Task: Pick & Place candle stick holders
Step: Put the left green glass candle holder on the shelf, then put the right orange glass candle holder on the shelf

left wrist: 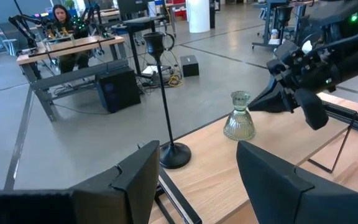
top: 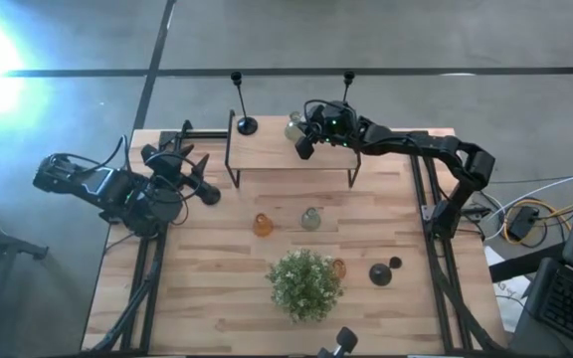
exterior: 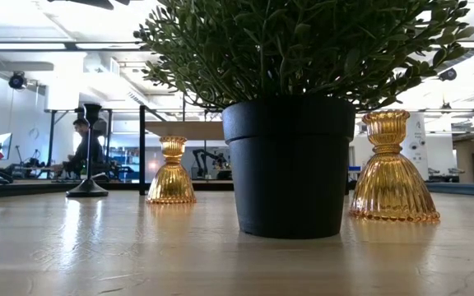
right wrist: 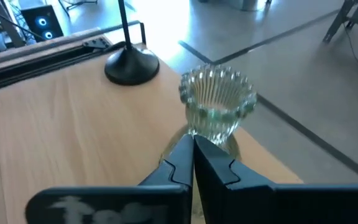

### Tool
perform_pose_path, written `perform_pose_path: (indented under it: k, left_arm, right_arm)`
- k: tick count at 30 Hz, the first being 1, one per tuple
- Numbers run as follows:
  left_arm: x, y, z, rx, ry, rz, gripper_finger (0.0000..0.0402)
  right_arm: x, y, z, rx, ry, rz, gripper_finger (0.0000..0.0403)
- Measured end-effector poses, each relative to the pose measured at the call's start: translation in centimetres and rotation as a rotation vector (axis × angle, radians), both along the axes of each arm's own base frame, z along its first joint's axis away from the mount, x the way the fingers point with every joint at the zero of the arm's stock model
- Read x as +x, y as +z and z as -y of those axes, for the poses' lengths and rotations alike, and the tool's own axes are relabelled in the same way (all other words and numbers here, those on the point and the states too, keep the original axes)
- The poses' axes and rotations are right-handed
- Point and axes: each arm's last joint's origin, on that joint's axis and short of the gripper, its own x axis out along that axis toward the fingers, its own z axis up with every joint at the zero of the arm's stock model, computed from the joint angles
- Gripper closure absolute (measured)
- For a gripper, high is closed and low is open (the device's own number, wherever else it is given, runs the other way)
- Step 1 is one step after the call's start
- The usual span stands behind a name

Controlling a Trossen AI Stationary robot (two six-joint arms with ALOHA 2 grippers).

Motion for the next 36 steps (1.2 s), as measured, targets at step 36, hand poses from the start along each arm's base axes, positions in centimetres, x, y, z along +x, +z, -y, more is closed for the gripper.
perform_pose_path:
  k: [36]
  left_arm:
    - [0.0,0.0,0.0,0.009,-0.006,-0.019,0.0183]
  right_arm:
    - [-13.8,10.3,-15.5,0.243,0.342,-0.275,0.0394]
